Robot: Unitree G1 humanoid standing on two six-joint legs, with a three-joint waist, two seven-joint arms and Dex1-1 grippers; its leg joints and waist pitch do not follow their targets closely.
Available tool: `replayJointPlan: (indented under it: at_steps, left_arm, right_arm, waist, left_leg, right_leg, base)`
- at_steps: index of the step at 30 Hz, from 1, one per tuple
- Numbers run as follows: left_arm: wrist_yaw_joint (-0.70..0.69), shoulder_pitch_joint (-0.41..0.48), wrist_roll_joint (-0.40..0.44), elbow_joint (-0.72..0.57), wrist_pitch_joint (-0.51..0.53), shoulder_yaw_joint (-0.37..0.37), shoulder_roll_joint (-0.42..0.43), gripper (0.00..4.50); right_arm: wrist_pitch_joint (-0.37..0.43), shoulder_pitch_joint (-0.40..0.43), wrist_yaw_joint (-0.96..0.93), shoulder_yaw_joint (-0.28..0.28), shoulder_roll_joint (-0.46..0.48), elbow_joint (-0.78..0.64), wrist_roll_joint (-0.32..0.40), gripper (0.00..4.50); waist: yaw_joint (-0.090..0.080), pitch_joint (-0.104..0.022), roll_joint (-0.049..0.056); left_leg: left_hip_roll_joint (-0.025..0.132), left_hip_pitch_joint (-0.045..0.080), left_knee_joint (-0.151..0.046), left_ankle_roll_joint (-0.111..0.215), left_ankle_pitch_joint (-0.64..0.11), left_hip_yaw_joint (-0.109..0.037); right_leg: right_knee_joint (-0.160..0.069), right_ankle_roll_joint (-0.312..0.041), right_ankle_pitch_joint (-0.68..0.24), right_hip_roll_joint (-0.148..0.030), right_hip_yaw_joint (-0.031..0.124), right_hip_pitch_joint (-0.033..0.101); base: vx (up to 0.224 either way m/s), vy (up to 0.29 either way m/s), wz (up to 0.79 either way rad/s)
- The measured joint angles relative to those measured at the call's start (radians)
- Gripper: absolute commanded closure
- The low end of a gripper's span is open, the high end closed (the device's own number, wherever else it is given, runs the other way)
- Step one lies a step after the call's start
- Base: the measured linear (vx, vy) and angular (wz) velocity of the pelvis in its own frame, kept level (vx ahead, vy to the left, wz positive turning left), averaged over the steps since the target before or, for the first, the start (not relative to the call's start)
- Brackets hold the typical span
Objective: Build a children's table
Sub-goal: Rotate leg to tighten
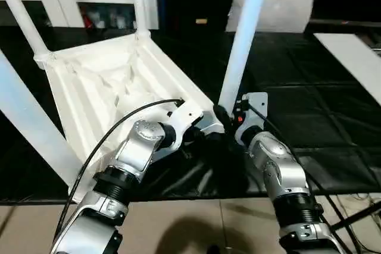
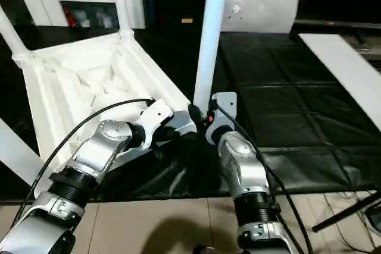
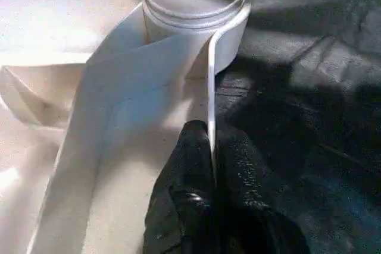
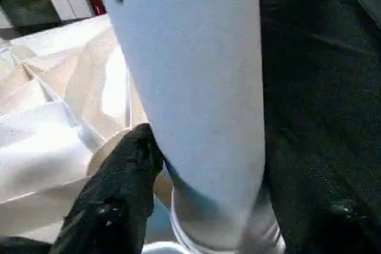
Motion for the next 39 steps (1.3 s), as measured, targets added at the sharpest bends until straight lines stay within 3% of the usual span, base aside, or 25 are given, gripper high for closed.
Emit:
replayJointPlan:
  at_steps: [6,12,15,19,23,26,32,39]
  left_arm:
    - [-0.060,0.003,-0.001,-0.016,-0.052,-0.031,0.021,4.50]
    - [-0.169,0.009,-0.033,-0.016,-0.118,-0.047,0.083,4.50]
    - [-0.245,0.015,-0.047,-0.012,-0.165,-0.058,0.131,4.50]
    - [-0.338,0.019,-0.068,0.003,-0.216,-0.060,0.184,4.50]
    - [-0.475,0.025,-0.091,0.003,-0.277,-0.087,0.260,4.50]
    - [-0.562,0.025,-0.101,-0.002,-0.321,-0.111,0.304,4.50]
    - [-0.677,0.026,-0.111,-0.014,-0.384,-0.149,0.343,4.50]
    - [-0.718,0.025,-0.116,-0.014,-0.407,-0.161,0.351,4.50]
  right_arm:
    - [-0.062,0.030,0.073,0.039,-0.069,-0.011,-0.025,0.94]
    - [-0.060,0.066,0.298,0.049,-0.198,-0.048,0.026,0.52]
    - [-0.065,0.066,0.472,0.079,-0.306,-0.062,0.048,0.52]
    - [-0.084,0.066,0.657,0.095,-0.381,-0.079,0.085,0.52]
    - [-0.084,0.055,0.895,0.161,-0.471,-0.071,0.110,0.52]
    - [-0.105,0.021,1.009,0.198,-0.509,-0.037,0.109,0.52]
    - [-0.177,-0.035,1.150,0.251,-0.508,0.038,0.102,0.68]
    - [-0.137,-0.064,1.275,0.316,-0.524,0.044,0.117,1.27]
  waist:
    - [0.045,-0.002,0.002]
    - [0.065,-0.002,0.003]
    - [0.072,-0.002,0.003]
    - [0.077,-0.002,0.003]
    - [0.084,-0.002,0.002]
    - [0.098,-0.002,0.001]
    - [0.118,-0.003,-0.008]
    - [0.122,-0.002,-0.013]
  left_leg:
    - [0.003,-0.005,-0.004,0.002,0.002,0.002]
    - [0.005,-0.005,-0.006,0.001,0.003,0.002]
    - [0.005,-0.006,-0.001,0.001,0.002,0.003]
    - [0.005,-0.006,0.003,0.001,0.003,0.003]
    - [0.005,-0.006,0.006,0.001,0.002,0.003]
    - [0.005,-0.006,0.007,0.001,0.002,0.003]
    - [0.006,-0.005,0.008,0.000,0.002,0.003]
    - [0.006,-0.005,0.009,0.000,0.002,0.004]
  right_leg:
    - [0.022,-0.006,0.004,0.003,0.004,-0.017]
    - [0.026,-0.008,0.001,0.004,0.003,-0.019]
    - [0.027,-0.009,0.002,0.003,0.004,-0.019]
    - [0.029,-0.007,0.000,0.003,0.003,-0.018]
    - [0.031,-0.006,0.000,0.002,0.003,-0.018]
    - [0.033,-0.006,0.000,0.002,0.004,-0.018]
    - [0.037,-0.005,-0.002,0.001,0.003,-0.018]
    - [0.037,-0.005,-0.002,0.000,0.004,-0.018]
  base:
    - [0.005,-0.008,0.00]
    - [0.000,0.000,0.00]
    - [0.000,0.000,0.00]
    - [0.000,0.000,0.00]
    - [0.000,0.000,0.00]
    - [0.000,0.000,0.00]
    - [0.000,0.000,0.00]
    - [0.000,0.000,0.00]
